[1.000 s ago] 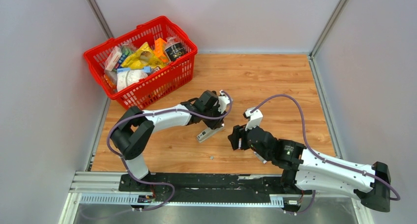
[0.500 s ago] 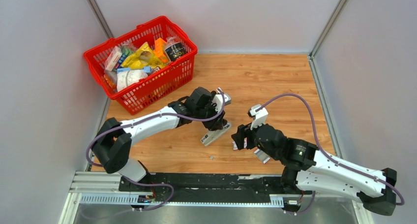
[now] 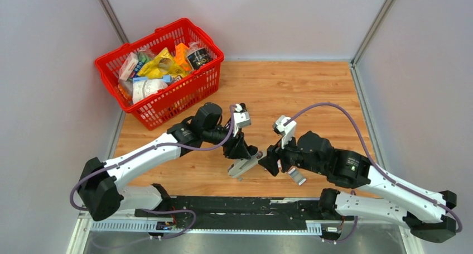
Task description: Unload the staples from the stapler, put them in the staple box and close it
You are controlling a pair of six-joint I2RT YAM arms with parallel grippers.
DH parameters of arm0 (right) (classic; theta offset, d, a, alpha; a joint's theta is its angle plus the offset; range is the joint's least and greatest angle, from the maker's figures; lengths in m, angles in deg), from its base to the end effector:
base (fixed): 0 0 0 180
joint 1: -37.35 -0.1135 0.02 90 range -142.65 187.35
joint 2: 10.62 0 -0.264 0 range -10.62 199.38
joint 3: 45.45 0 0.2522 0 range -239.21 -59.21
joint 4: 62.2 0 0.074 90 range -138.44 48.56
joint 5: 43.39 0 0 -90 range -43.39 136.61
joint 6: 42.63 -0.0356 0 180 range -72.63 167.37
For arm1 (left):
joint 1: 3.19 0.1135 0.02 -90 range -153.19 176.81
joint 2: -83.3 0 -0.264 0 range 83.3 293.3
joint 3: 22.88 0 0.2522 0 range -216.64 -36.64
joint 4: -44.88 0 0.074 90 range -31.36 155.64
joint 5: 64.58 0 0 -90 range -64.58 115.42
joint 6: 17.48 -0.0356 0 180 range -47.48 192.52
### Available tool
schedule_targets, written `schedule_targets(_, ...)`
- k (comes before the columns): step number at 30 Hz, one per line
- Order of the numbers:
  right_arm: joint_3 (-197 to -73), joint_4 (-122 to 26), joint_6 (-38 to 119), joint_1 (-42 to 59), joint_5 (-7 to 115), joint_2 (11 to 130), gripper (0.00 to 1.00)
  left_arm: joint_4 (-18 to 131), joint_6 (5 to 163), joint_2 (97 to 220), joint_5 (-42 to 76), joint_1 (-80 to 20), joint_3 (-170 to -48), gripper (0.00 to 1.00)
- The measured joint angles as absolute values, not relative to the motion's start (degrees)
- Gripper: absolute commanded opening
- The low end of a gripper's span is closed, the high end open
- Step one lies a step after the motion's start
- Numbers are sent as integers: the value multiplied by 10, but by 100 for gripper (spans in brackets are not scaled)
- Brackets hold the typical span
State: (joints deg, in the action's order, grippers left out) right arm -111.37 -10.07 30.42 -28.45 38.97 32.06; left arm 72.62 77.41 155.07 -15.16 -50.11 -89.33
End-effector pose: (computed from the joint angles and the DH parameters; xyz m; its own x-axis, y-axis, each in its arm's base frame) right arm 0.0672 0.1379 0.3392 -0.4391 -0.2721 -0.8562 -0.7614 0.6187 0.1938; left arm 0.1697 -0.2154 0.2857 -0.4503 0.3867 -0.8048 0.8920 0.1541 -0.4250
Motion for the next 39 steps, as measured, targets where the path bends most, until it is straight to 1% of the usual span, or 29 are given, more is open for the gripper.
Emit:
schedule_targets(4, -1125, -92, 330, -285, 418, 344, 62, 707, 793, 1516, -193, -501, -872, 0)
schedule_targets(13, -1152, -85, 383, -285, 491, 372, 64, 654, 834, 1460, -261, -502, -836, 0)
schedule_targets(18, -1158, -89, 405, -285, 521, 384, 61, 641, 844, 1448, -279, -503, -830, 0)
schedule_targets(20, -1159, -92, 410, -285, 532, 388, 56, 633, 848, 1445, -285, -503, -826, 0)
schedule_targets(22, -1159, -97, 414, -284, 541, 391, 47, 625, 853, 1444, -291, -504, -823, 0)
schedule_targets(24, -1159, -102, 415, -285, 550, 393, 45, 620, 855, 1442, -294, -504, -821, 0)
schedule_targets(27, -1157, -111, 415, -284, 565, 397, 35, 616, 860, 1438, -297, -504, -818, 0)
schedule_targets(32, -1144, -133, 414, -282, 579, 394, 17, 610, 868, 1431, -301, -505, -816, 0)
schedule_targets(35, -1124, -152, 405, -282, 589, 381, 3, 607, 871, 1425, -299, -508, -811, 0)
schedule_targets(36, -1117, -159, 402, -282, 591, 375, 0, 605, 872, 1422, -297, -508, -809, 0)
schedule_targets(39, -1098, -170, 391, -282, 597, 354, 0, 599, 879, 1406, -287, -510, -803, 0)
